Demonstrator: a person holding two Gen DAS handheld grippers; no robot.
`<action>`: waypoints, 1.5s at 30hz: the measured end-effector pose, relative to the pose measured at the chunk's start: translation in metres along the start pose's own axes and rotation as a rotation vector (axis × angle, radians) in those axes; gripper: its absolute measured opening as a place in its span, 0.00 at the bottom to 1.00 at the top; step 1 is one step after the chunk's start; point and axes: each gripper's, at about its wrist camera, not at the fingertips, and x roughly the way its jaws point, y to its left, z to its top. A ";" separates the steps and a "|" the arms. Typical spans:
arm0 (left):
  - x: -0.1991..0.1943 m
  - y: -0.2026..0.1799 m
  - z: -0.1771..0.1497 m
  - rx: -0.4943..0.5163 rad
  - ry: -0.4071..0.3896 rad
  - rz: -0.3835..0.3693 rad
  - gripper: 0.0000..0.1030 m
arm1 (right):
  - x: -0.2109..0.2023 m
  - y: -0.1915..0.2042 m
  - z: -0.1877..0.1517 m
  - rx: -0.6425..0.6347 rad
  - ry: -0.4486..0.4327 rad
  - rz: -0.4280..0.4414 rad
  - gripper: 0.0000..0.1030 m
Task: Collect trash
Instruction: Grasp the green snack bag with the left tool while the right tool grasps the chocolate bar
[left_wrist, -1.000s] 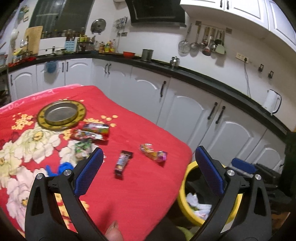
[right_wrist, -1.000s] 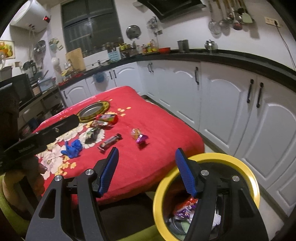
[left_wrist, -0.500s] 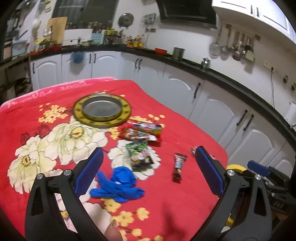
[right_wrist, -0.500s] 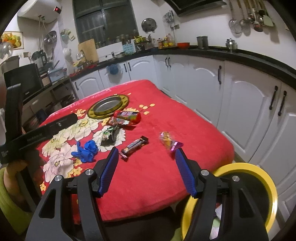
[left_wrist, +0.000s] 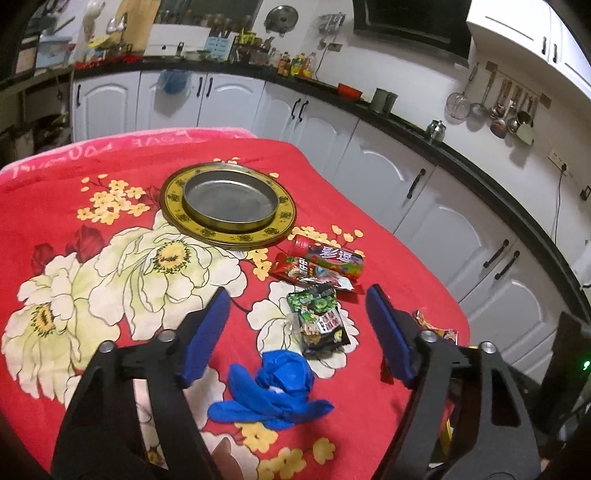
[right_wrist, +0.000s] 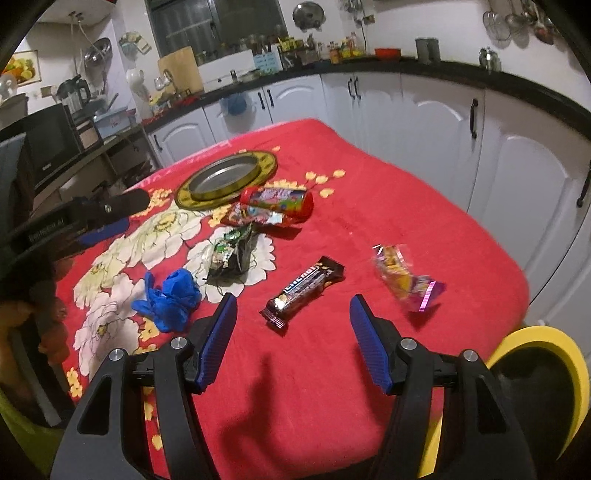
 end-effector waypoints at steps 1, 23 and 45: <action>0.004 0.000 0.002 -0.001 0.008 -0.004 0.59 | 0.008 0.000 0.000 0.012 0.015 0.006 0.56; 0.105 -0.023 -0.014 0.026 0.285 0.010 0.53 | 0.038 -0.023 -0.018 0.118 0.081 0.044 0.19; 0.068 -0.059 -0.036 0.207 0.203 0.026 0.11 | -0.029 -0.031 -0.040 0.054 -0.006 0.039 0.19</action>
